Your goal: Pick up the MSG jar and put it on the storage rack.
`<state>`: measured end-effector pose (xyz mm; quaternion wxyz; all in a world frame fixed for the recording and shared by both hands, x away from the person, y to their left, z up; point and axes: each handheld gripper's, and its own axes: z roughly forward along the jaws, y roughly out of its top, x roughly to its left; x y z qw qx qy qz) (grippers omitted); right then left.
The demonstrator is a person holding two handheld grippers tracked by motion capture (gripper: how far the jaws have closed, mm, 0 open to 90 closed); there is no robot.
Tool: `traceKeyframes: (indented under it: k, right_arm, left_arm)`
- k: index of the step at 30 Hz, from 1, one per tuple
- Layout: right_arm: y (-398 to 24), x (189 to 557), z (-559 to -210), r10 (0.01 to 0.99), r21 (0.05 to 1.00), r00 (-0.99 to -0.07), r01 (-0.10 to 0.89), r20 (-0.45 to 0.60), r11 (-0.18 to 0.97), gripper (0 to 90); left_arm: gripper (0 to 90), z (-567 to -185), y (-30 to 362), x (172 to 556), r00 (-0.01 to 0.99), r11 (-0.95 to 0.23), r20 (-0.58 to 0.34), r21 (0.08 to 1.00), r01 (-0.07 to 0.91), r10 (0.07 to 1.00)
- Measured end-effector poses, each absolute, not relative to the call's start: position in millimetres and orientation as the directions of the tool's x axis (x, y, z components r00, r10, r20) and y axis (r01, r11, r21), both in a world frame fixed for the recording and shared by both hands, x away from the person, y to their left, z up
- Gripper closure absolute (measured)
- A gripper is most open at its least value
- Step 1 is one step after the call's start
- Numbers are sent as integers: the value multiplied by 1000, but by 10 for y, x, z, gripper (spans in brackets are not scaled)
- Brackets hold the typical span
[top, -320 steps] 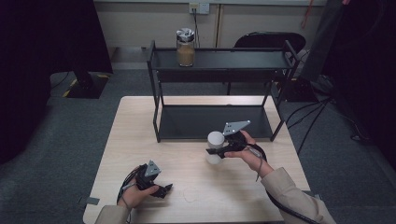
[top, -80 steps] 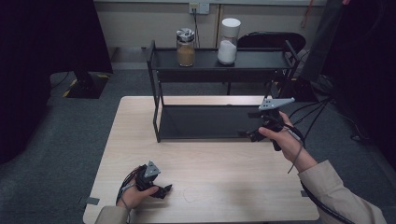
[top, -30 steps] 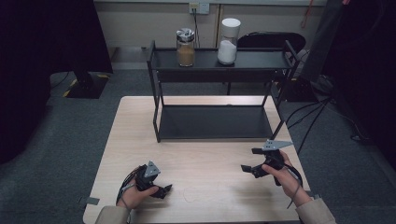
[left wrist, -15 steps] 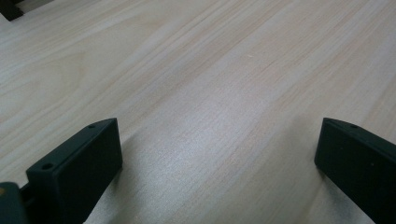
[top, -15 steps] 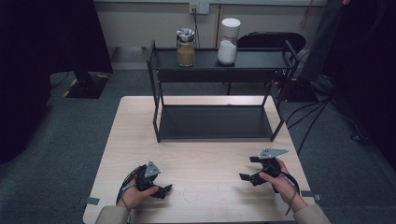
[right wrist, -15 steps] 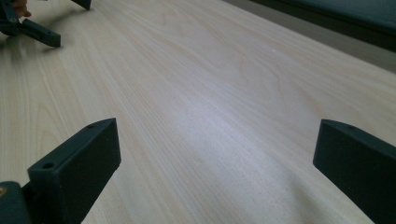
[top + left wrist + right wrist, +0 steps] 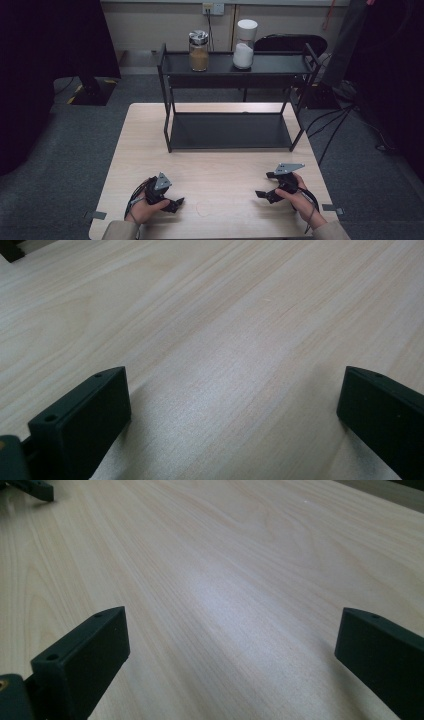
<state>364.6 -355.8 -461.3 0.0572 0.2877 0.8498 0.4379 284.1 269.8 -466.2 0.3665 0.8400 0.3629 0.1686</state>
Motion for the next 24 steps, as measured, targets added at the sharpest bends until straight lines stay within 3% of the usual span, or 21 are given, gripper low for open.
traceKeyframes:
  k: [17,24]
  right_arm:
    - [-3551,3633,-4658,543,766,-828,439,141,471,0]
    - [-3430,3550,-4617,542,750,-838,394,58,530,0]
  left_arm:
    - [0,-4662,2699,2841,680,-468,17,738,486,733]
    - [0,-4662,2698,2841,680,-468,17,738,486,733]
